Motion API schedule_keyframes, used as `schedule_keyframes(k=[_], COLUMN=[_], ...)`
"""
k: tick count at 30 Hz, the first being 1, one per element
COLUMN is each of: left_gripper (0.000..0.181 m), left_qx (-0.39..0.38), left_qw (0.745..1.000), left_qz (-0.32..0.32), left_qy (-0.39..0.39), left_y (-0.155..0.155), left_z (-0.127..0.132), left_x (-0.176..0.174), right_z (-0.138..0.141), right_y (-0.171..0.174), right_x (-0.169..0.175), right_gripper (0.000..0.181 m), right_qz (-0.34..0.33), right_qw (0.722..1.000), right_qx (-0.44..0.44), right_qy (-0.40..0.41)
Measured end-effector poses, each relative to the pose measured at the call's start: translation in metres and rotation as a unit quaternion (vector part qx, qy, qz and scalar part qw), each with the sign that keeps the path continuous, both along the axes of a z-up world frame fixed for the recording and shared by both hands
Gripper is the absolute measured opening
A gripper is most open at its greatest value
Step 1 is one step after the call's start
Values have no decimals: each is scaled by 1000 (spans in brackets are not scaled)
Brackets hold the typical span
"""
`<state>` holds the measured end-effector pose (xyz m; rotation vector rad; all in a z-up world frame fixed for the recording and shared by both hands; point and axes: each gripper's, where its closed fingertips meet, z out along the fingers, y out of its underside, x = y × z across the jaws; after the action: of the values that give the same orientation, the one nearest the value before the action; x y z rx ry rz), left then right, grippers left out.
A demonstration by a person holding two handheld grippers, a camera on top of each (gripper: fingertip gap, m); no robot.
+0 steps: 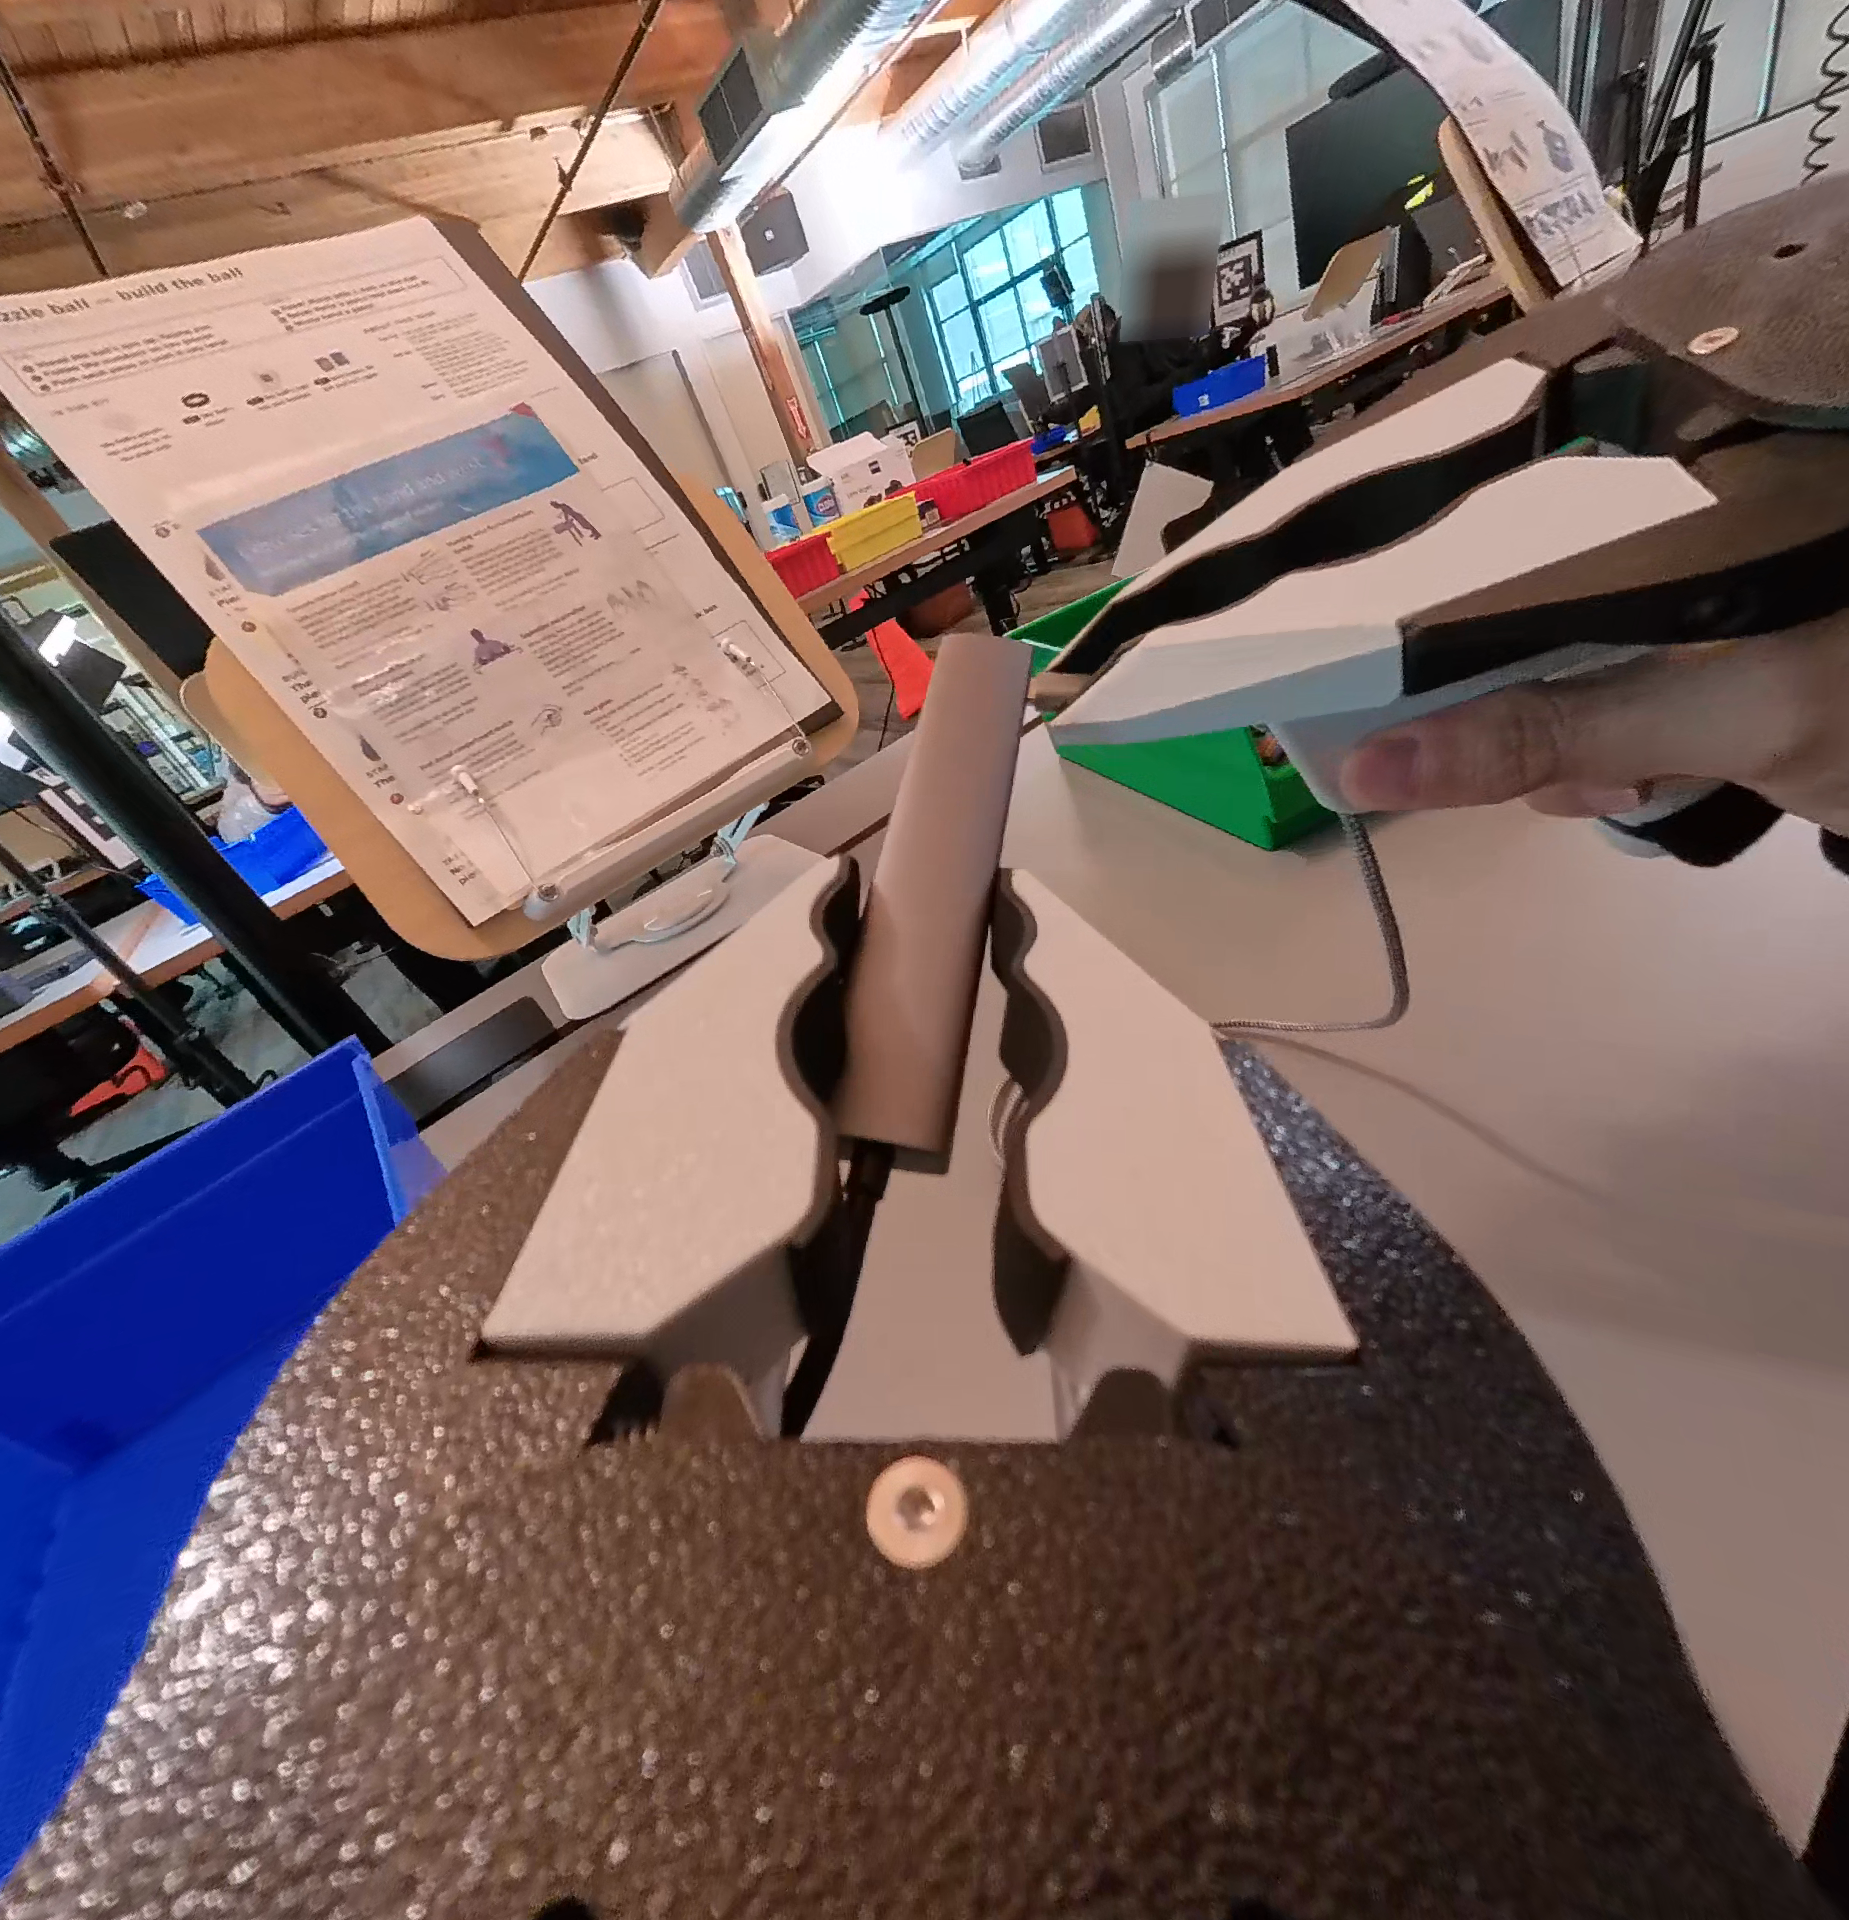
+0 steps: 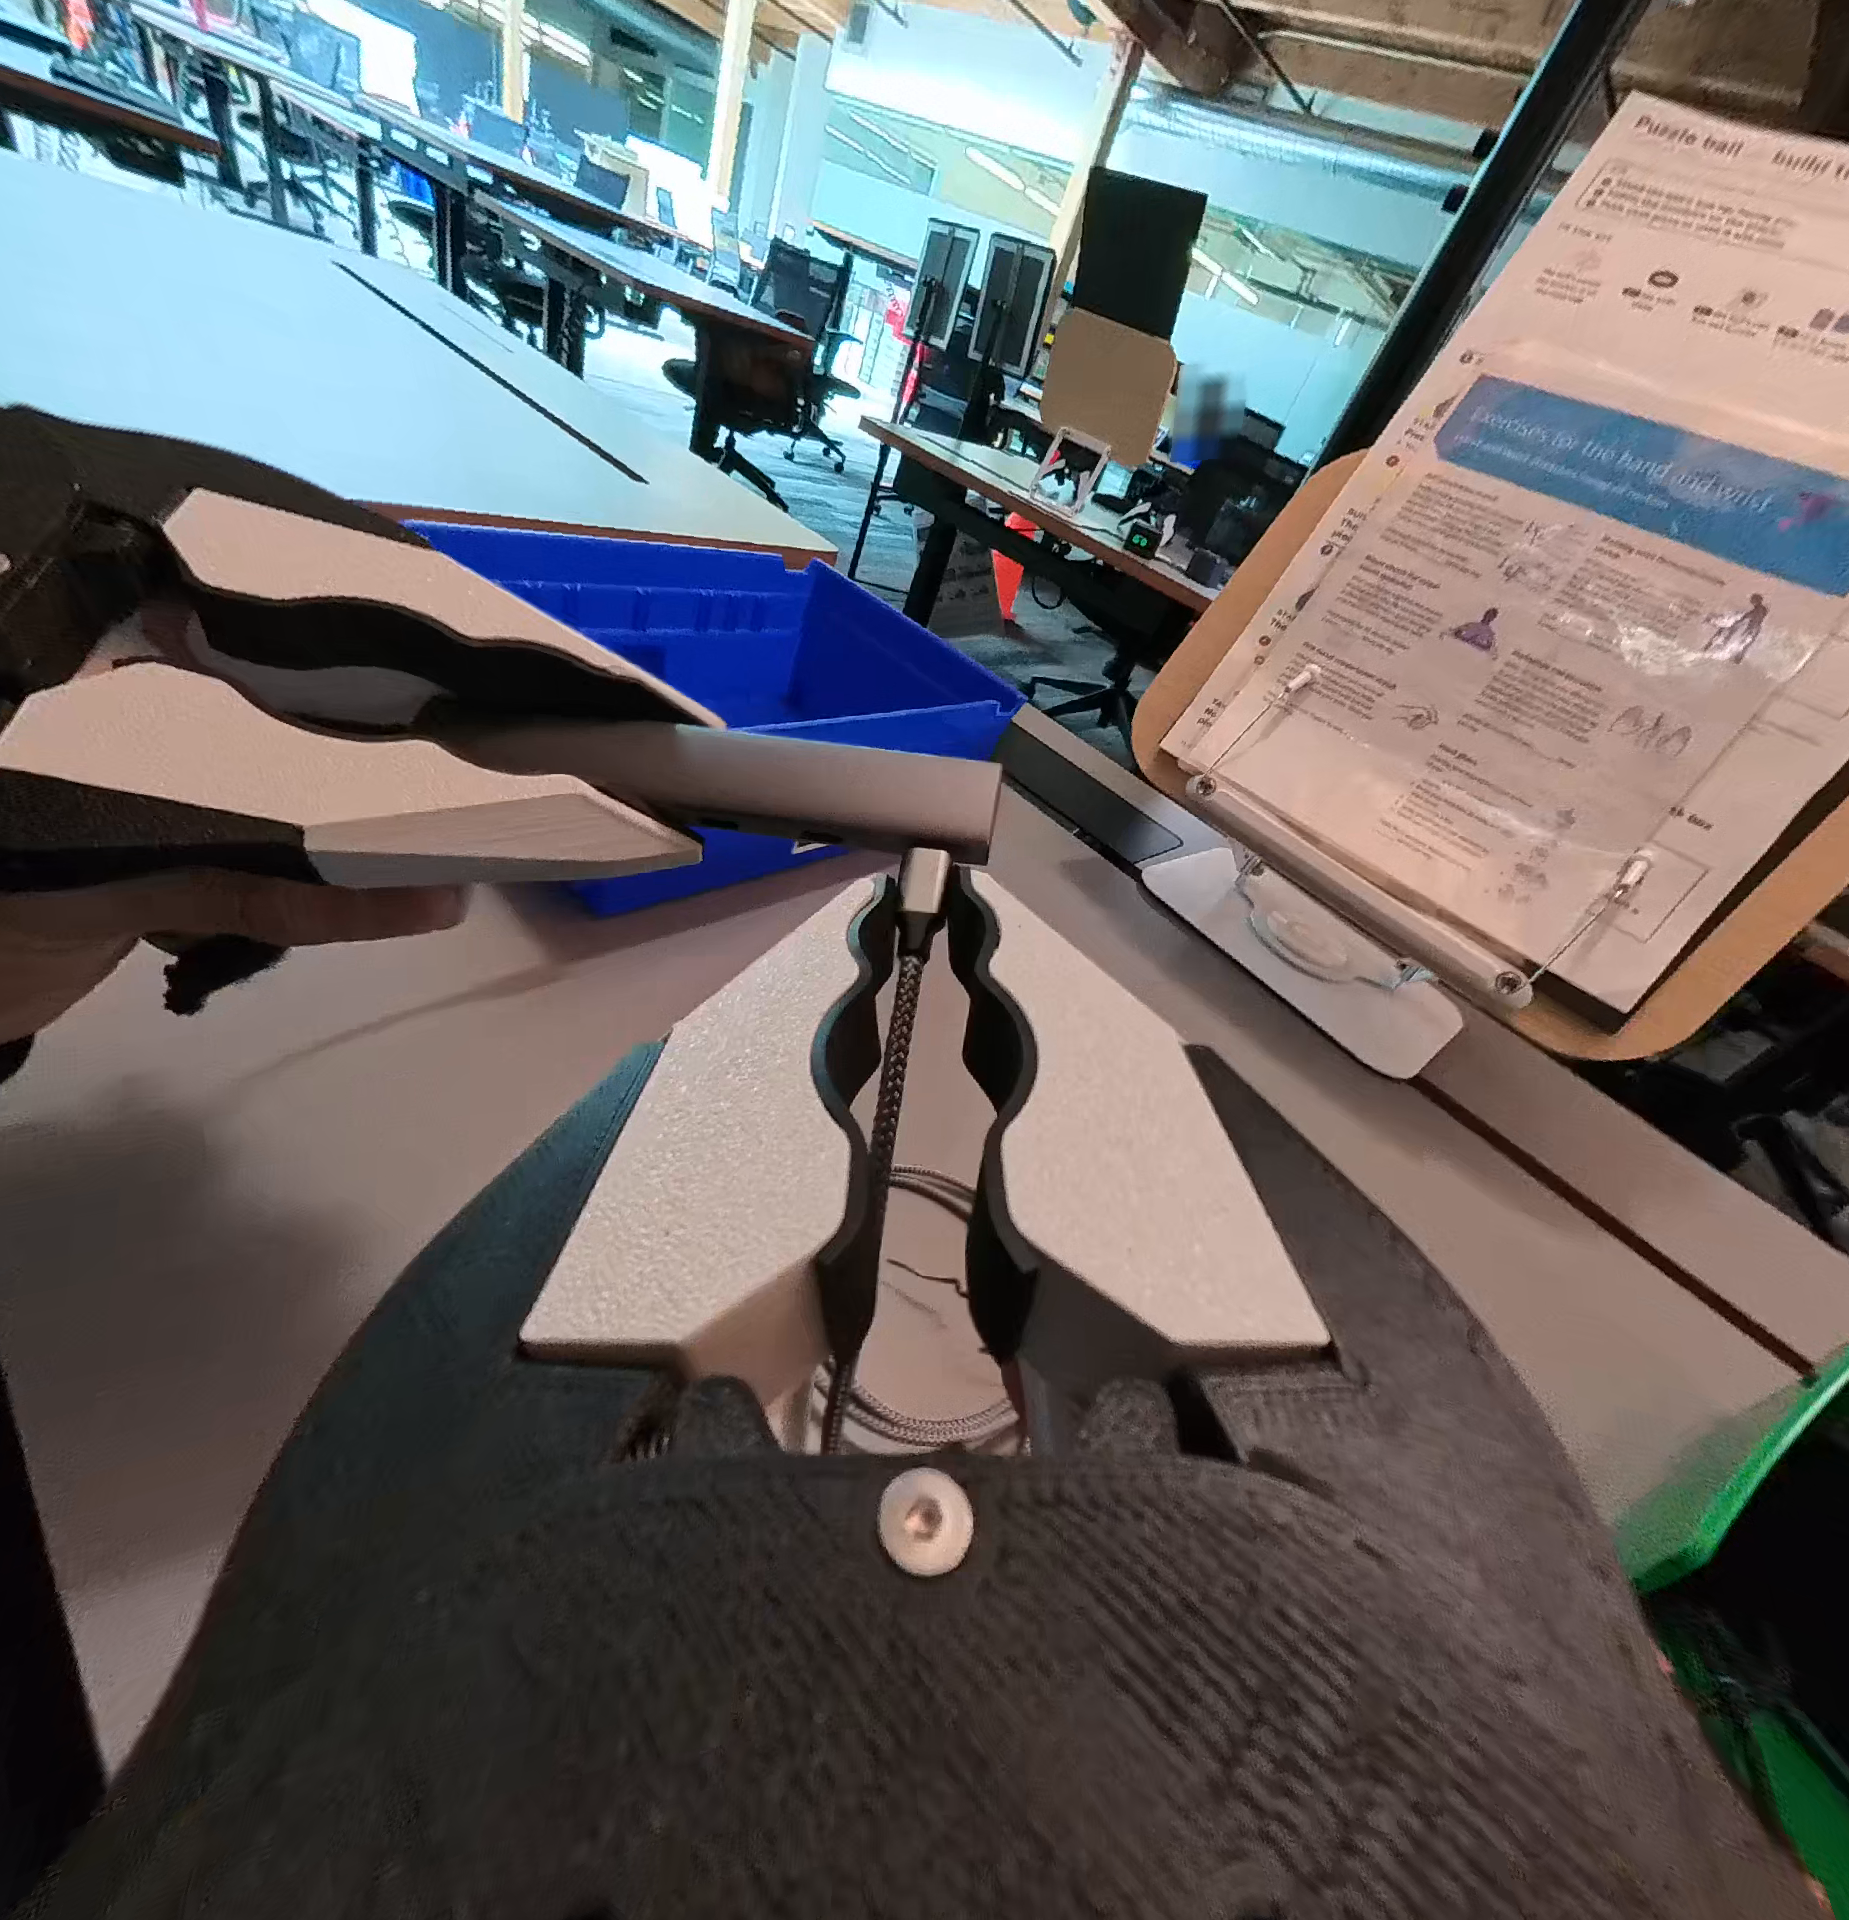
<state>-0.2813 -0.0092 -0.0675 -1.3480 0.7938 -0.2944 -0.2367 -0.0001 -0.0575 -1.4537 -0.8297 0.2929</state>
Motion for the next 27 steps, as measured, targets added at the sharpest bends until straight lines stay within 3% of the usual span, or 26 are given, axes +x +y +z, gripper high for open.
schedule_keyframes(k=[10, 12, 14, 16, 18, 19, 21, 22, 27], left_gripper=[22, 22, 22, 22, 21, 22, 21, 21, 21], left_qx=[19, 15, 14, 27, 85, 75, 44, 44, 36], left_qw=[1000, 1000, 1000, 999, 987, 983, 985, 984, 992], left_qz=[22, 24, 24, 36, 136, 166, 121, 117, 85], left_qy=[4, 2, 5, 6, -10, -32, -112, -131, -91], left_y=[-1, 1, 2, 4, 19, 26, 25, 22, 14], left_z=[-2, -4, -7, -5, 20, 33, 56, 61, 58], left_x=[5, 4, 3, -2, -47, -78, -109, -118, -100], right_z=[-1, -3, -4, -7, -15, -23, -31, -25, 35], right_y=[5, 4, 9, 10, 12, 15, 14, 10, 9], right_x=[0, -4, -1, -3, -1, 8, 16, 12, 41], right_gripper=[9, 20, 8, 9, 9, 9, 9, 9, 8], right_qz=[-3, 5, -12, -8, -20, -43, -29, 5, -23], right_qw=[998, 997, 998, 996, 997, 997, 996, 994, 998], right_qx=[-15, -21, -8, -30, -48, -45, -69, -78, 21], right_qy=[66, 68, 64, 78, 64, 34, 55, 78, 62])
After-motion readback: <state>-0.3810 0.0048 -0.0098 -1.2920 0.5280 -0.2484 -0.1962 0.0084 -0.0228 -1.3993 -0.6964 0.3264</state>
